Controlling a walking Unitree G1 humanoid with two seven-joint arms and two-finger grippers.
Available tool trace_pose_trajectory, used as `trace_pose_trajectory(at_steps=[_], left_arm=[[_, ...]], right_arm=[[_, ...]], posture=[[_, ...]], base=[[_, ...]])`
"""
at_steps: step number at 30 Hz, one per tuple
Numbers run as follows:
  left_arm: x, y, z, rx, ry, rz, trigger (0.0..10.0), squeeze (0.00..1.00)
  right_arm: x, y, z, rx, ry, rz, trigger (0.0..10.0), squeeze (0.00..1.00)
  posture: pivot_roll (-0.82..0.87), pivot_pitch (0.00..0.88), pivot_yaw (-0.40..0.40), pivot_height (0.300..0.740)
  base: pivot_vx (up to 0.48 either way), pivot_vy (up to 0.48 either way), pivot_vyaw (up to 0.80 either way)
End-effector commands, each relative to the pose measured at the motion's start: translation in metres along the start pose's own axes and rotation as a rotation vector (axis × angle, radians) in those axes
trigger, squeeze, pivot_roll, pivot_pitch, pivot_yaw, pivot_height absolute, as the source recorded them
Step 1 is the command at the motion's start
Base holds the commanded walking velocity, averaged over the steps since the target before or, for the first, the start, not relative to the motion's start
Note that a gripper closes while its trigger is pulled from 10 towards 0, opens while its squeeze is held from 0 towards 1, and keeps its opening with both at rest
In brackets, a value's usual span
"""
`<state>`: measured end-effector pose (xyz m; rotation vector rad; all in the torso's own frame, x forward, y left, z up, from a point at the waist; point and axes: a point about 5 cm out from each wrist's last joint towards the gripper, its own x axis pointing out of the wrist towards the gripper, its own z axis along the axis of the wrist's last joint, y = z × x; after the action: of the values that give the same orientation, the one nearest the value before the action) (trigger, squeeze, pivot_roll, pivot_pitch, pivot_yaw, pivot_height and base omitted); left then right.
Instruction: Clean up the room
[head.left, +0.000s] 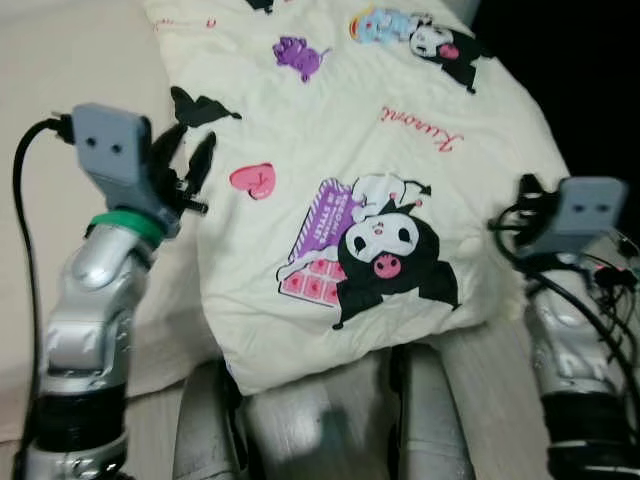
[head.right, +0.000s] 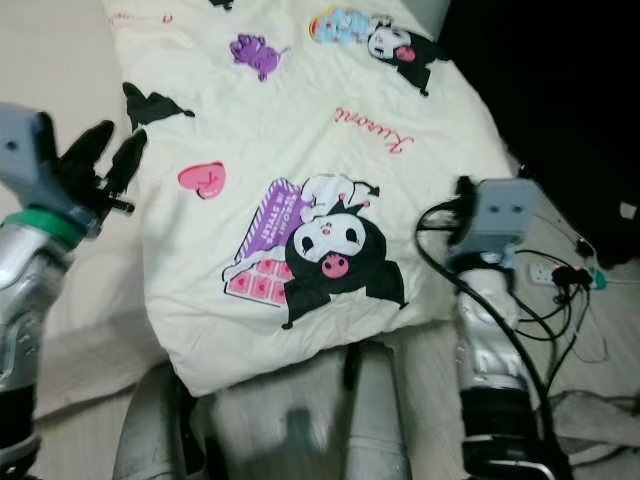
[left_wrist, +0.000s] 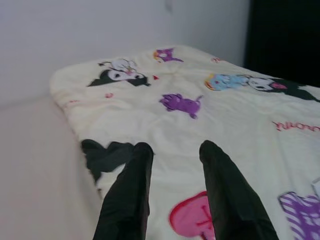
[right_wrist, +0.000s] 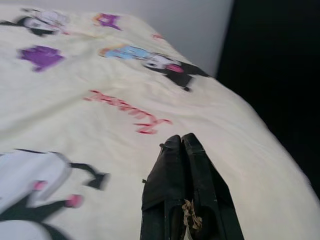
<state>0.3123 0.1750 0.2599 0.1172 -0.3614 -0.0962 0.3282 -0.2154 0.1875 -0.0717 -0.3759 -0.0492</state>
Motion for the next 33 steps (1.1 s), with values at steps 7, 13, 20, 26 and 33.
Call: trace_pose_trajectory(at_steps=[7,13,20,26,33], left_arm=[[-0.006,-0.014,-0.018,-0.049,0.091,0.011,10.0,0.00],[-0.007,-0.027,-0.026,-0.058,0.116,0.000,10.0,0.00],[-0.005,-0.035,-0.032,-0.050,0.119,-0.001,10.0,0.00],[-0.005,-0.042,-0.036,-0.051,0.133,-0.014,10.0,0.00],[-0.002,-0.049,-0.037,-0.053,0.127,-0.032,10.0,0.00]], right_arm=[[-0.008,0.002,-0.011,-0.011,0.048,0.005,10.0,0.00],[-0.012,-0.001,-0.012,-0.004,0.070,0.003,10.0,0.00],[-0.014,0.000,-0.015,-0.005,0.088,0.001,10.0,0.00],[-0.015,-0.003,-0.019,-0.010,0.105,-0.005,10.0,0.00],[-0.016,-0.007,-0.021,-0.016,0.119,-0.013,10.0,0.00]], posture=[[-0.08,0.128,0.044,0.550],[-0.08,0.122,0.045,0.570],[-0.09,0.119,0.047,0.590],[-0.09,0.117,0.047,0.614],[-0.09,0.113,0.048,0.649]], base=[[0.000,0.000,0.00],[0.000,0.000,0.00],[0.000,0.000,0.00],[0.000,0.000,0.00],[0.000,0.000,0.00]])
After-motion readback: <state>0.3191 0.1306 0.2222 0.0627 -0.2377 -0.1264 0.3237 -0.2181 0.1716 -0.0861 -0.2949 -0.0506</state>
